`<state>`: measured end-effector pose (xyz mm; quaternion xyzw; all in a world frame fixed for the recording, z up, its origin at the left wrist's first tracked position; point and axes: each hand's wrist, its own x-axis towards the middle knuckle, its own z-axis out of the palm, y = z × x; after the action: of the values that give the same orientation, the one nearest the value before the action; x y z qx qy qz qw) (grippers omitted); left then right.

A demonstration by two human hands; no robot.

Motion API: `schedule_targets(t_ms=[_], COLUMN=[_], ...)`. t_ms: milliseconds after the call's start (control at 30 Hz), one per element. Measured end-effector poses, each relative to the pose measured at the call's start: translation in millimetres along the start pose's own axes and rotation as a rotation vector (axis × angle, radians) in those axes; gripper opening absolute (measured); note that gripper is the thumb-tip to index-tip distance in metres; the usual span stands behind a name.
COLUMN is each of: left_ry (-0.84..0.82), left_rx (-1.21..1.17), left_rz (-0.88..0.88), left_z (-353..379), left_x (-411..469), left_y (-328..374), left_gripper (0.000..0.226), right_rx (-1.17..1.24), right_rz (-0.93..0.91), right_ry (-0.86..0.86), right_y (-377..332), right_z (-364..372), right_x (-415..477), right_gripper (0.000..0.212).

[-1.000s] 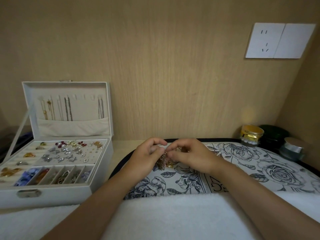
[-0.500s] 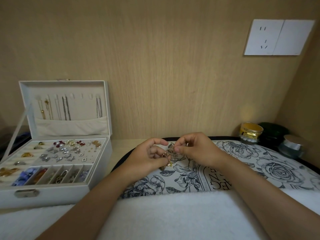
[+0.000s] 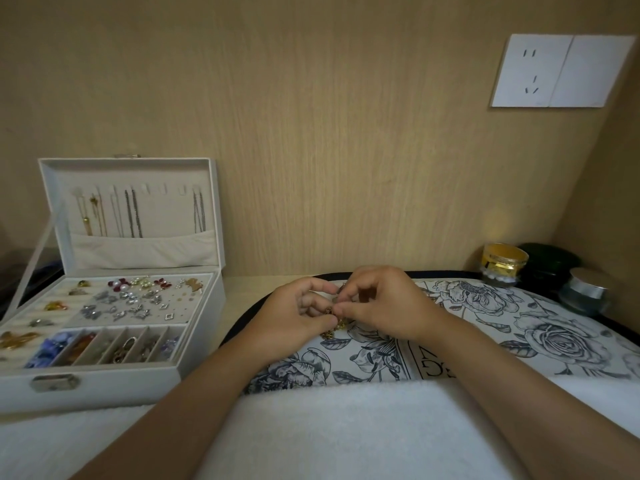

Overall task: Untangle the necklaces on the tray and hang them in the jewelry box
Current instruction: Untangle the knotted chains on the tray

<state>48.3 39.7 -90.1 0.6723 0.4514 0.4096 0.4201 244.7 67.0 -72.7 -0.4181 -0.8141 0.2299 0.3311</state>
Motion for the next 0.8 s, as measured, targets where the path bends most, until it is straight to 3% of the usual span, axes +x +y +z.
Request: schedule_targets(t_ms=[267,467,633,800], left_ry=[0.034,0.044,0.059,0.118], left_rx=[0.009,0.010,0.024,0.347], left_rz=[-0.037,-0.049,-0.037,0.121], left_z=[3.5,3.6,5.8,2.3], left_x=[0.8,1.1,2.3,3.5], left_y=[-0.1,0.4,-1.1,-10.0], left_gripper=[0.035,0.035,0.031,0.038], right_rx=[-0.198,-0.094,-0.194,-0.071], right_rz=[-0.132,-0.067,-0.124,0.024], right_ry=[0.012,-0.041,-0.056,-0.081], right_y=[-1.4,-0.8,-2.1,-1.3], right_z=[-0.9,-6.1,-5.6,-6.4], right_x=[-0.5,1.0,1.1,0.7], right_gripper=[0.004,0.001,0.005,0.012])
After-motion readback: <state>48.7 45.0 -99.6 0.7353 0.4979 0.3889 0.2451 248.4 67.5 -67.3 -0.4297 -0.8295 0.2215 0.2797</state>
